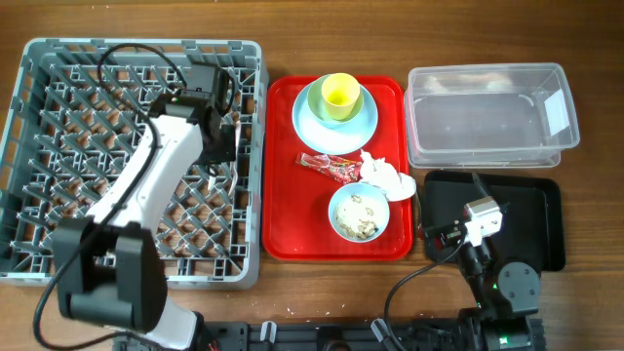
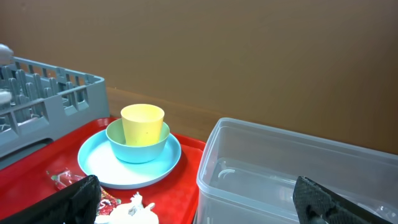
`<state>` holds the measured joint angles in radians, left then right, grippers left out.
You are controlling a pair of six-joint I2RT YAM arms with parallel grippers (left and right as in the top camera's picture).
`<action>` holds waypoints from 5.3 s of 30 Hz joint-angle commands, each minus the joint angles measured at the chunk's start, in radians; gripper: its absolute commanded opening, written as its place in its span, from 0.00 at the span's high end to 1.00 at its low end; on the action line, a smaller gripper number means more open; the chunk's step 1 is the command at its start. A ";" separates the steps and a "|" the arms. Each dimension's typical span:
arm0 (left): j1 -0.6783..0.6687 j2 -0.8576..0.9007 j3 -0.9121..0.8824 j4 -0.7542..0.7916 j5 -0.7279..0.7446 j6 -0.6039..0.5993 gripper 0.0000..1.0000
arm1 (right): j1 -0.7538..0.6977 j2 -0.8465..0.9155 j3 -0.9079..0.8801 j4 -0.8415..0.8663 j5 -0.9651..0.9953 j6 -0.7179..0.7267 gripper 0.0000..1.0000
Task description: Sort waste into correct bins and load items into the dishwasher rack
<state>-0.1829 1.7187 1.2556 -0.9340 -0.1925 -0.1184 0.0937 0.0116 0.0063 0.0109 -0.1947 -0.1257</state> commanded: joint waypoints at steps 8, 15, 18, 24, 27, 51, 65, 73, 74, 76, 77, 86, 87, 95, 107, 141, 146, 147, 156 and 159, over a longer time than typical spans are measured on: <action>0.003 0.016 0.005 0.009 -0.042 0.037 0.73 | -0.002 -0.007 -0.001 0.004 -0.009 -0.005 0.00; 0.003 -0.005 0.010 0.009 -0.051 0.027 0.57 | -0.002 -0.007 -0.001 0.004 -0.009 -0.005 0.00; 0.003 -0.052 0.037 0.005 -0.050 -0.010 0.58 | -0.002 -0.007 -0.001 0.004 -0.009 -0.005 0.00; 0.003 -0.225 0.105 -0.025 0.103 -0.141 0.45 | -0.002 -0.007 -0.001 0.004 -0.009 -0.005 0.00; 0.003 -0.322 0.105 -0.028 0.257 -0.212 0.00 | -0.002 -0.007 -0.001 0.004 -0.009 -0.005 0.00; -0.458 -0.399 0.102 -0.200 0.480 -0.262 0.00 | -0.002 -0.007 -0.001 0.004 -0.009 -0.005 0.00; 0.286 -0.913 0.102 -0.385 0.172 -0.413 0.00 | -0.002 -0.007 -0.001 0.004 -0.009 -0.005 0.00; 0.372 -0.966 0.102 -0.418 0.172 -0.414 0.00 | -0.002 -0.007 -0.001 0.004 -0.009 -0.005 0.00; 0.372 -0.966 0.102 -0.418 0.172 -0.414 0.00 | -0.002 -0.007 -0.001 0.004 -0.009 -0.005 0.00; 0.372 -0.966 0.102 -0.418 0.172 -0.414 0.00 | -0.002 -0.007 -0.001 0.004 -0.009 -0.005 0.00; 0.372 -0.966 0.102 -0.418 0.172 -0.414 0.00 | -0.002 -0.007 -0.001 0.004 -0.009 -0.005 0.00; 0.372 -0.966 0.102 -0.418 0.172 -0.414 0.00 | -0.002 -0.007 -0.001 0.004 -0.009 -0.005 0.00; 0.372 -0.966 0.102 -0.418 0.172 -0.414 0.00 | -0.002 -0.007 -0.001 0.004 -0.009 -0.005 0.00; 0.372 -0.966 0.102 -0.418 0.172 -0.414 0.00 | -0.002 -0.007 -0.001 0.004 -0.005 -0.010 0.00; 0.372 -0.966 0.102 -0.418 0.172 -0.414 0.00 | -0.002 0.005 0.000 0.039 -0.208 0.155 0.00; 0.372 -0.966 0.102 -0.418 0.172 -0.414 0.00 | -0.002 1.176 0.907 -1.040 0.050 0.389 0.66; 0.372 -0.966 0.102 -0.418 0.172 -0.414 0.00 | -0.002 1.176 0.755 -0.861 0.050 0.386 0.68; 0.372 -0.966 0.102 -0.418 0.172 -0.414 0.00 | -0.002 1.176 0.728 -0.824 0.049 0.384 0.69; 0.372 -0.966 0.102 -0.418 0.172 -0.414 0.00 | -0.002 1.176 0.628 -0.653 0.076 0.301 0.74; 0.372 -0.966 0.102 -0.418 0.172 -0.414 0.00 | -0.002 1.176 0.626 -0.647 0.076 0.301 0.77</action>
<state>0.1829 0.7551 1.3506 -1.3544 -0.0105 -0.5224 0.0937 1.1858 0.6441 -0.6453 -0.1368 0.1921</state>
